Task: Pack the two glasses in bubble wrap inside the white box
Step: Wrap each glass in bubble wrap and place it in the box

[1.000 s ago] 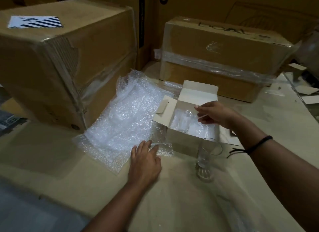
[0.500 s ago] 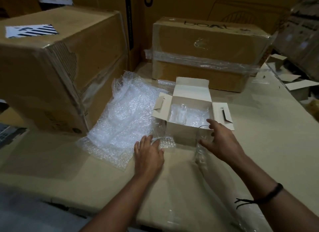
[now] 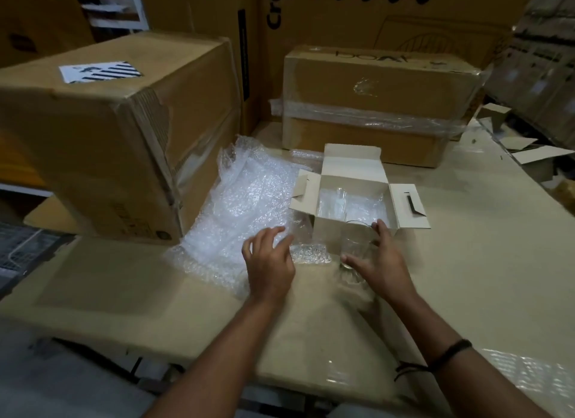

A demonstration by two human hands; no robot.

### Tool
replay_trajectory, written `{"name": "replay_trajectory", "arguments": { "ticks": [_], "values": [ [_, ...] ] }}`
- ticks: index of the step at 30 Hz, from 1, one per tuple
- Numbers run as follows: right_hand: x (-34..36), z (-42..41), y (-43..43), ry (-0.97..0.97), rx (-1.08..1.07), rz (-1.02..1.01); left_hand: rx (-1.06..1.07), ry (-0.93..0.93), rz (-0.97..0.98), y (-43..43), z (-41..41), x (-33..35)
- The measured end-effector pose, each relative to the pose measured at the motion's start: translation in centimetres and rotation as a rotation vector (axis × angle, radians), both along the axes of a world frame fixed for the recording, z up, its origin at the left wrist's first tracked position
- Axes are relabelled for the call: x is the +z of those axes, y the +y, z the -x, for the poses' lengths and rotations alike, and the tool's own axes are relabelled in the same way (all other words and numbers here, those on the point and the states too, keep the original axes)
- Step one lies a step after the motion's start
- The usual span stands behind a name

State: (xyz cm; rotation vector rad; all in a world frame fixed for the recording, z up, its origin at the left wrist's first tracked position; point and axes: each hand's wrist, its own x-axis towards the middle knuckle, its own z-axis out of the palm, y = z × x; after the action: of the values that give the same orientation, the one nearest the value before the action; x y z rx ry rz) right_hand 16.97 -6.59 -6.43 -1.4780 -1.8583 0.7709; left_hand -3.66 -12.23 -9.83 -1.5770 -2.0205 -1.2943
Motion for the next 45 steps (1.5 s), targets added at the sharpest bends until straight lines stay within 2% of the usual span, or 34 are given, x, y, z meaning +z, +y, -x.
{"name": "replay_trajectory", "arguments": {
  "ticks": [2, 4, 8, 12, 15, 20, 23, 26, 28, 30, 32, 34, 36, 39, 43, 45],
  "values": [
    [-1.8, -0.4, -1.4, -0.085, -0.053, 0.001, 0.056, 0.013, -0.002, 1.0, 2.5, 0.6],
    [-3.5, -0.6, -2.8, -0.257, -0.120, -0.051, 0.116, -0.038, 0.061, 2.0, 5.1, 1.4],
    [-5.0, -0.2, -3.8, -0.682, -0.097, -0.060, 0.188, -0.140, 0.377, 4.4, 9.3, 2.7],
    [-4.9, 0.1, -3.6, -0.776, -0.114, -0.108, 0.226, -0.088, 0.567, 6.7, 12.2, 2.9],
    [-5.0, 0.2, -3.5, -0.805, -0.125, -0.102, 0.264, -0.108, 0.497, 7.3, 13.3, 3.1],
    [-4.8, 0.5, -3.6, -0.801, -0.149, -0.094, 0.108, -0.170, 0.044, 4.3, 11.4, 5.2],
    [-4.7, 0.4, -3.6, -0.778, -0.159, -0.096, -0.075, -0.120, -0.027, 0.3, 7.8, 4.6],
    [-4.6, 0.4, -3.6, -0.748, -0.152, -0.067, -0.256, -0.126, 0.026, -3.9, 3.6, 2.4],
    [-4.5, 0.4, -3.6, -0.713, -0.144, -0.065, -0.332, -0.207, 0.081, -6.1, 1.6, 1.2],
    [-4.2, 0.0, -3.8, -0.520, -0.180, -0.089, -0.357, -0.338, 0.145, -7.5, 0.4, 0.6],
    [-3.4, -0.4, -4.6, -0.158, -0.314, -0.092, -0.396, -0.387, 0.192, -8.3, 0.1, 0.0],
    [-2.9, -0.8, -5.7, 0.093, -0.437, -0.110, -0.517, -0.268, 0.237, -8.6, 0.4, -0.7],
    [-2.5, -1.0, -6.7, 0.180, -0.454, -0.085, -0.655, -0.070, 0.277, -8.5, 0.6, -1.4],
    [-1.8, -0.4, -7.3, 0.241, -0.309, 0.109, -0.748, 0.081, 0.231, -8.3, 0.0, -2.1],
    [-0.5, 0.7, -6.9, 0.226, 0.036, 0.356, -0.799, 0.072, 0.169, -8.4, -1.5, -1.6],
    [0.0, 0.4, -6.6, 0.181, 0.126, 0.383, -0.717, 0.043, 0.254, -8.3, -1.8, -1.3]
  ]
}}
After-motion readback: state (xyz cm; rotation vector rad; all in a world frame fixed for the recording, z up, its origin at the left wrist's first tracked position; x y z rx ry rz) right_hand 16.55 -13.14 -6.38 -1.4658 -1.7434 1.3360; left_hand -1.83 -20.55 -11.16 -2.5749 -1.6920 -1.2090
